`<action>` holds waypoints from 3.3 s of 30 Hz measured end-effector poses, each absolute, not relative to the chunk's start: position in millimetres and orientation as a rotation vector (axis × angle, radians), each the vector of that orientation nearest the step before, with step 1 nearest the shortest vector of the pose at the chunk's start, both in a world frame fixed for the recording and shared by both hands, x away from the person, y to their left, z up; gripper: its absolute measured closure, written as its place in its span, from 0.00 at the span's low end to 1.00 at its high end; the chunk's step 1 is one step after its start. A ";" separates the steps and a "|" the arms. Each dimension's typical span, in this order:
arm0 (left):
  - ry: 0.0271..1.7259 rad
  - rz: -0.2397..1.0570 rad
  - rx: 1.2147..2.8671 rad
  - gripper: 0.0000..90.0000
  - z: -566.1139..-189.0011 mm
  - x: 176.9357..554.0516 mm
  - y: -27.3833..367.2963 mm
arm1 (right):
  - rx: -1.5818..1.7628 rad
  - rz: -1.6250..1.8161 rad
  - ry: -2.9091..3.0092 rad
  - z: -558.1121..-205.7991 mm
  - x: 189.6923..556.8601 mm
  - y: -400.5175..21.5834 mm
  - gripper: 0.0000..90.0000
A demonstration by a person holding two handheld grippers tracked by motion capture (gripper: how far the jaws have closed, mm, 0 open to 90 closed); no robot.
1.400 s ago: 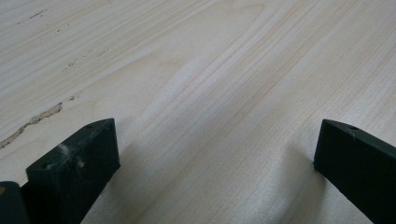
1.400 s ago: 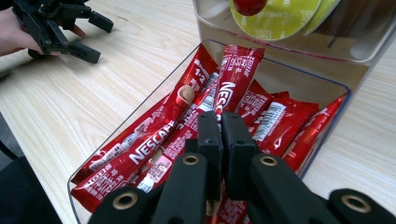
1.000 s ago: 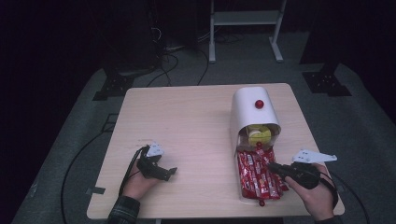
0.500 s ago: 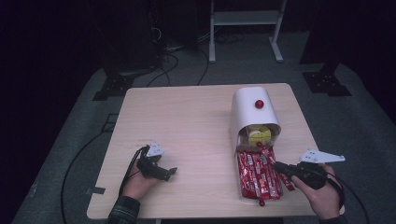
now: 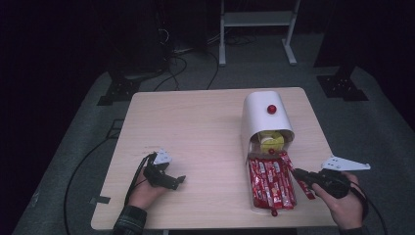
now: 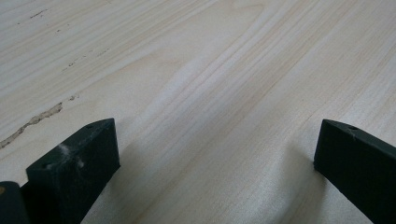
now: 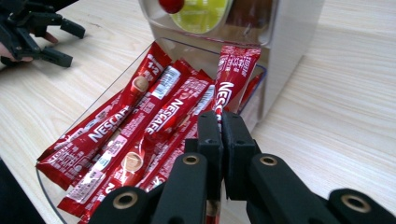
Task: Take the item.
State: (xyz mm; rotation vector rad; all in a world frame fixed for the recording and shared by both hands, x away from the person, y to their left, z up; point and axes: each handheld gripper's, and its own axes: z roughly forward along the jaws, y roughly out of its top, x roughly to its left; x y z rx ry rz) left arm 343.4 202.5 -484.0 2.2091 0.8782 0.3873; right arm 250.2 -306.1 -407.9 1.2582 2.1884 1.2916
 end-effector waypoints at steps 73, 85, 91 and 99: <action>0.878 0.389 2.207 0.00 -484.1 343.6 202.3 | 1.398 1.189 2.063 -441.0 315.8 -323.9 0.97; 0.878 0.390 2.207 0.00 -484.1 343.7 202.3 | 1.403 1.135 2.128 -455.9 320.0 -316.1 0.96; 0.879 0.389 2.206 0.00 -484.1 343.6 202.2 | 1.396 1.120 2.139 -458.1 320.3 -314.0 0.96; 0.878 0.389 2.206 0.00 -484.1 343.6 202.3 | 1.401 1.092 2.161 -462.9 321.9 -311.6 0.96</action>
